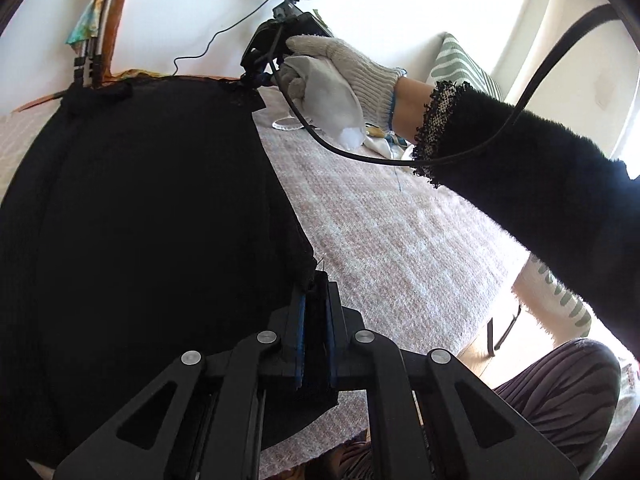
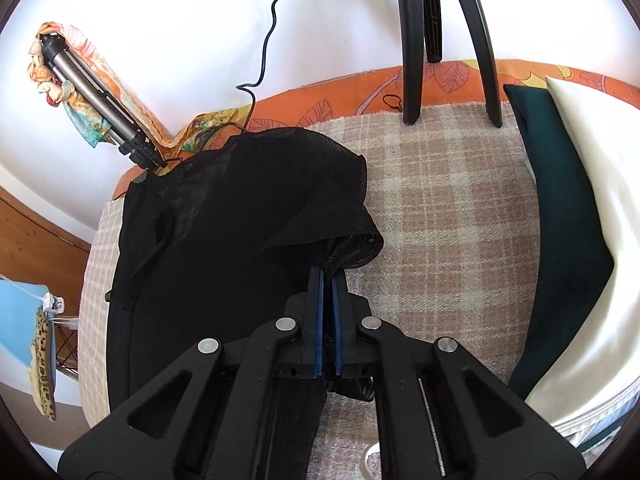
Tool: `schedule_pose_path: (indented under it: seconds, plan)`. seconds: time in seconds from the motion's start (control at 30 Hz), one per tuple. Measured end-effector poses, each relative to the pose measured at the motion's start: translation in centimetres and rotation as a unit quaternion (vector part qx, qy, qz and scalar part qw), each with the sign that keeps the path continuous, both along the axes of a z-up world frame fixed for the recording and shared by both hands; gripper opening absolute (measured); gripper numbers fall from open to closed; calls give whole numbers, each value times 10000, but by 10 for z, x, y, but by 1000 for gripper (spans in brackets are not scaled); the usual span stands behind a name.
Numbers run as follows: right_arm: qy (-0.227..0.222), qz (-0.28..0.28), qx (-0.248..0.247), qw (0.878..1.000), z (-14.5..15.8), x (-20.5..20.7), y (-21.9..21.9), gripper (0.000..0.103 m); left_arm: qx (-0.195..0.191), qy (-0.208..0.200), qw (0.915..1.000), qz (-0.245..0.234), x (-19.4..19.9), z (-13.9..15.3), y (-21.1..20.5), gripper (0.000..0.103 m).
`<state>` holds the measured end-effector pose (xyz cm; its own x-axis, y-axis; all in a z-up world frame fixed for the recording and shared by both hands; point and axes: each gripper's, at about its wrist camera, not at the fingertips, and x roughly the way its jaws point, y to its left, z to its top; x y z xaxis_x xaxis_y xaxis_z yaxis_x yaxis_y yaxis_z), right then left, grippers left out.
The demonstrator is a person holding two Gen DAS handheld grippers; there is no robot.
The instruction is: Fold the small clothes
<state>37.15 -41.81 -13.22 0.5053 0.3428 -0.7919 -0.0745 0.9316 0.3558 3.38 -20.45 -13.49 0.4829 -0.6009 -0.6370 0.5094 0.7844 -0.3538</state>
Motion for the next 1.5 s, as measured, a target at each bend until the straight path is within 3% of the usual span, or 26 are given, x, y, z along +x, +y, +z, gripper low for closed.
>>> schedule_pose_path:
  seconds: [0.4,0.7,1.1,1.23,1.3,1.37,1.5]
  plan:
    - [-329,398,-426,9978,41,-3,88,5,-487,-30,9979,415,-12,9,47,7]
    - [-210,685,-950,9929,19,8,165,5,-648,256,9946,774,-8,-6,86,7]
    - [-68,668,-1156,9910,-4,23,195,5,-664,430,9931,860,-7,-16,103,7]
    - [99,653,-1133,9914,-9,24,193,6,-513,535,9939,820,-8,-16,100,12]
    - [178,635,-870,9940,-5,21,186,21,-382,568,9944,806,-8,-13,100,21]
    - [26,630,-607,9962,9,10,176,46,-367,532,9951,747,-10,-8,103,32]
    - [-298,719,-313,9965,41,-29,151,47,-208,233,9972,675,-24,4,115,33]
